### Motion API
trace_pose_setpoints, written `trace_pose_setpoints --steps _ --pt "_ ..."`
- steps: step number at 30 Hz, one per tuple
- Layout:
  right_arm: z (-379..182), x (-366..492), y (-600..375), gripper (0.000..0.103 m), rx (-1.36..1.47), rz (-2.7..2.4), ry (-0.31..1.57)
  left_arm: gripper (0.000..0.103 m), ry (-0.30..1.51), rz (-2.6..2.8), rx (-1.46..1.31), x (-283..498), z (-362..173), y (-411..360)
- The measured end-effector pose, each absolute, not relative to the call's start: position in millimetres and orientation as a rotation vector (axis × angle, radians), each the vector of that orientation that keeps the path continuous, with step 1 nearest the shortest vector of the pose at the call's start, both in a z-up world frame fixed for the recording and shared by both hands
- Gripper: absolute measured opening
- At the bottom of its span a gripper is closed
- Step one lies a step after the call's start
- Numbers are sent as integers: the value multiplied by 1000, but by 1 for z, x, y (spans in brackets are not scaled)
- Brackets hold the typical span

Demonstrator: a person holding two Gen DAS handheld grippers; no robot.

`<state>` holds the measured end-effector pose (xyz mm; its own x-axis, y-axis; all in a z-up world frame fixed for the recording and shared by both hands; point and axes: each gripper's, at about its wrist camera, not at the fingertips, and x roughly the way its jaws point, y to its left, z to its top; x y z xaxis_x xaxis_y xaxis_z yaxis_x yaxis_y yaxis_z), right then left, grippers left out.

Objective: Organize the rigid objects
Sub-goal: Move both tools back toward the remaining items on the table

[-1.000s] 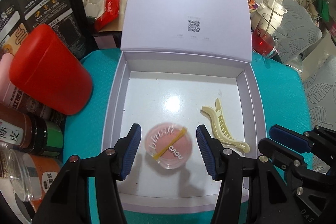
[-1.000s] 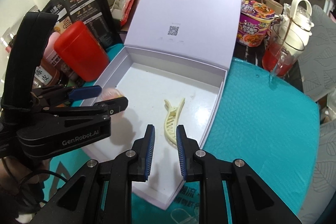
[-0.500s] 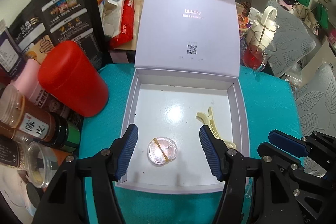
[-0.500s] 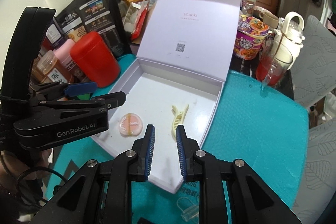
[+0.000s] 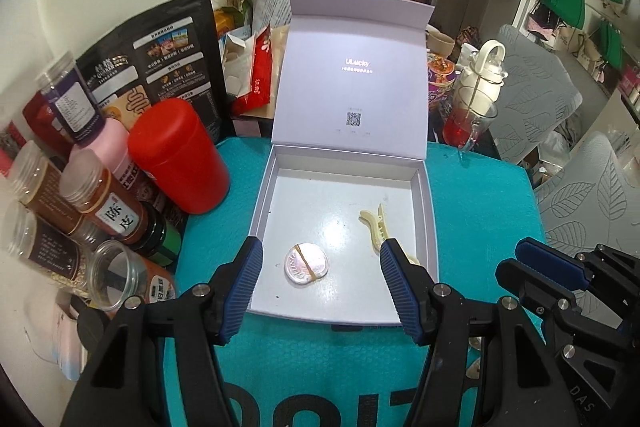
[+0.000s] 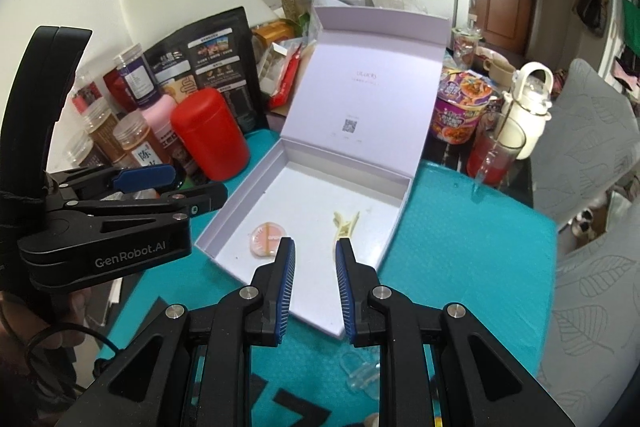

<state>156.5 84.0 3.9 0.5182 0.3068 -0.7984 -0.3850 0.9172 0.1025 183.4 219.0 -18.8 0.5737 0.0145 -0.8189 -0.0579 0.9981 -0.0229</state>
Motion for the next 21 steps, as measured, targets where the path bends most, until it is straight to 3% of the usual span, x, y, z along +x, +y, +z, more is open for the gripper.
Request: trace_pose_setpoints --steps 7,15,17,19,21 --pt "21 127 71 21 -93 401 909 61 925 29 -43 152 0 201" --pt "34 92 45 32 -91 375 884 61 903 9 -33 119 11 174" --pt "37 83 37 34 -91 370 881 66 898 3 -25 110 12 166" --pt "39 75 29 35 -92 363 879 82 889 -1 -13 103 13 157" --pt "41 67 21 36 -97 354 877 82 879 -3 -9 96 16 150"
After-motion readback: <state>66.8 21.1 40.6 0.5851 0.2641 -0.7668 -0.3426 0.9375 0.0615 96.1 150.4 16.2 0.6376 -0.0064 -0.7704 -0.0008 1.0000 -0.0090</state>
